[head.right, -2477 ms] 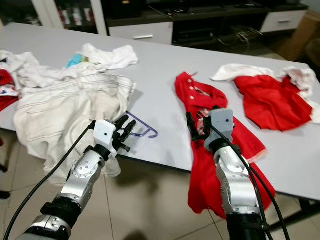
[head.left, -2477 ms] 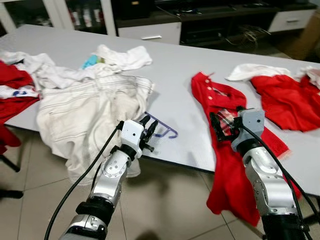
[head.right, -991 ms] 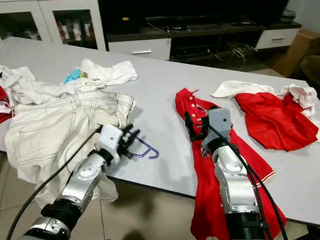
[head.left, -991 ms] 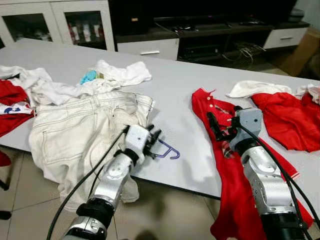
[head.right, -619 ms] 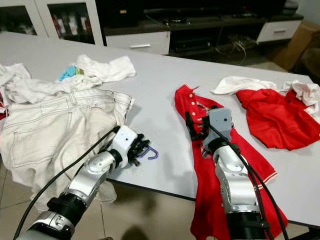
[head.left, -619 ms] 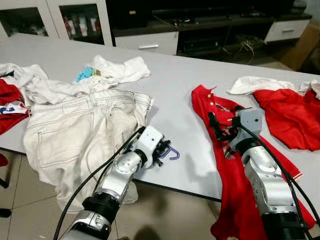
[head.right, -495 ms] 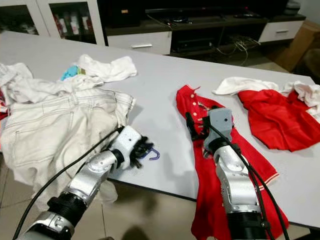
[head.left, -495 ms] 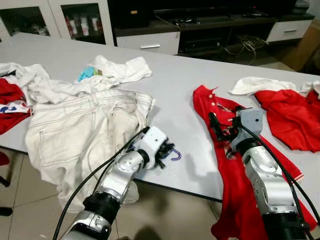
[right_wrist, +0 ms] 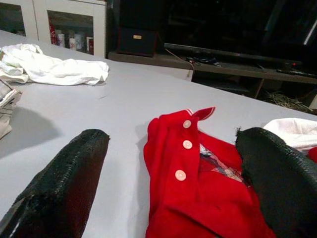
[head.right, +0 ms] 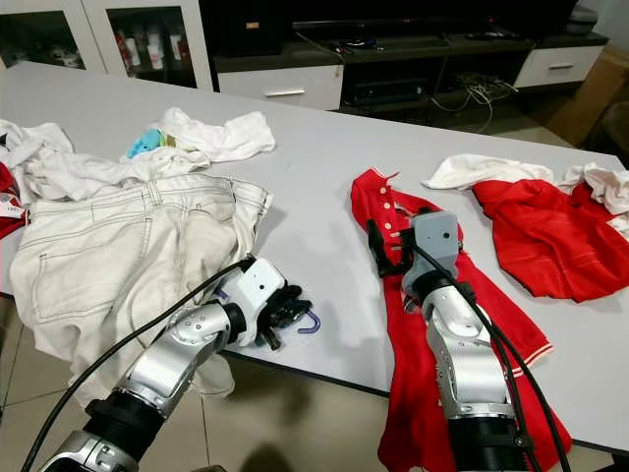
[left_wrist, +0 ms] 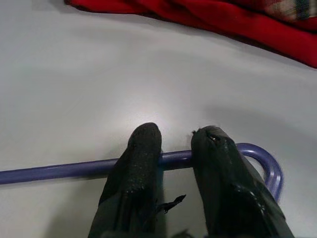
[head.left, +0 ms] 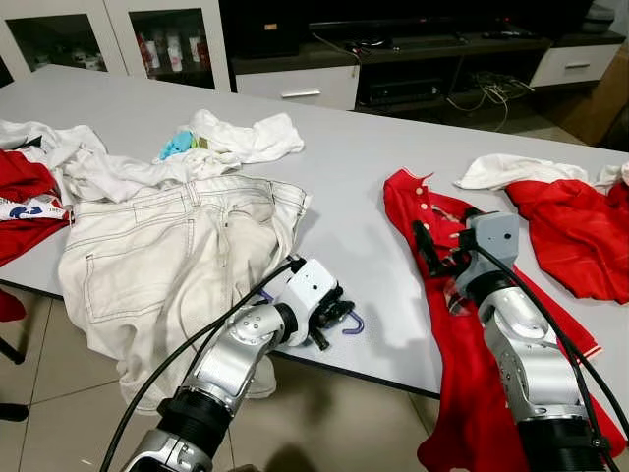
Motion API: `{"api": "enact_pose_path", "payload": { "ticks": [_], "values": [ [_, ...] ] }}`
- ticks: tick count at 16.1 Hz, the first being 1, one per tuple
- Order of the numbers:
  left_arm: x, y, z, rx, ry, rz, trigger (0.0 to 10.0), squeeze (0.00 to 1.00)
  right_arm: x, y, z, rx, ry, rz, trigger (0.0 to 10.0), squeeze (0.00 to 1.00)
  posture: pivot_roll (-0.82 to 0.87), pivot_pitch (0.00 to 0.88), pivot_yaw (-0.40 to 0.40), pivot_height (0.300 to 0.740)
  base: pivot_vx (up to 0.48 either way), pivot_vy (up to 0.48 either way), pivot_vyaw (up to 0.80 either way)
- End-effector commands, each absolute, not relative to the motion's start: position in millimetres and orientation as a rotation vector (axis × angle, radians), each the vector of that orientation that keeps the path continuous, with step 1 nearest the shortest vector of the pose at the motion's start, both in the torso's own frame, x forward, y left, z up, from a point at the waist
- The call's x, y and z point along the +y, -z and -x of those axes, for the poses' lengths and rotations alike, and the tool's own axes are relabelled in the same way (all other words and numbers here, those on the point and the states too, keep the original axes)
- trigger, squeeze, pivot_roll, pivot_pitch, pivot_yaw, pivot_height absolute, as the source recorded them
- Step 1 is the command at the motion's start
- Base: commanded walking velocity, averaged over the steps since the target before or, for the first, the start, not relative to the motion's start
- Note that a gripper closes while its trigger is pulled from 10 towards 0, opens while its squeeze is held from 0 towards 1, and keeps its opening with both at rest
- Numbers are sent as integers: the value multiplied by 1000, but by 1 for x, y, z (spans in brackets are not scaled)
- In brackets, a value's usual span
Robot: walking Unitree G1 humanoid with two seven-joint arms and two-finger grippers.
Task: Hang hanger
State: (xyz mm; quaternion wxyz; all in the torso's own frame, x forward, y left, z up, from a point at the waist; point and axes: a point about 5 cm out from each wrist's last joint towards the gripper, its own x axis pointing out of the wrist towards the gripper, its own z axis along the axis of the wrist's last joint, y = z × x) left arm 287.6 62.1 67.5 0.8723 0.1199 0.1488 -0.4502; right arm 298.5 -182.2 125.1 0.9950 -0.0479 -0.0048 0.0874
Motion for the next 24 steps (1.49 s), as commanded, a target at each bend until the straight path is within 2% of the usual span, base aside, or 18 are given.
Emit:
{"api": "enact_pose_path", "payload": {
  "ticks": [1, 5, 7, 13, 17, 24],
  "values": [
    [55, -71, -284, 269, 974, -263, 10000, 0, -188, -130, -302, -18, -152, 92, 10000, 0, -70, 0, -9, 740, 0, 0, 0],
    [69, -101, -306, 96, 773, -205, 10000, 0, -187, -130, -302, -18, -153, 93, 10000, 0, -71, 0, -9, 740, 0, 0, 0],
    [77, -106, -312, 89, 713, -208, 10000, 0, -187, -130, -302, -17, -156, 92, 10000, 0, -64, 0, -14, 740, 0, 0, 0],
    [102, -85, -316, 311, 602, -354, 10000, 0, -185, -127, -302, -6, -164, 91, 10000, 0, -55, 0, -14, 740, 0, 0, 0],
    [101, -88, -318, 346, 598, -370, 10000, 0, -185, -127, -303, -5, -166, 89, 10000, 0, -57, 0, -12, 740, 0, 0, 0],
    [68, -82, -301, 396, 783, -306, 10000, 0, -182, -125, -300, 15, -201, 93, 10000, 0, -70, 0, -10, 740, 0, 0, 0]
  ]
}}
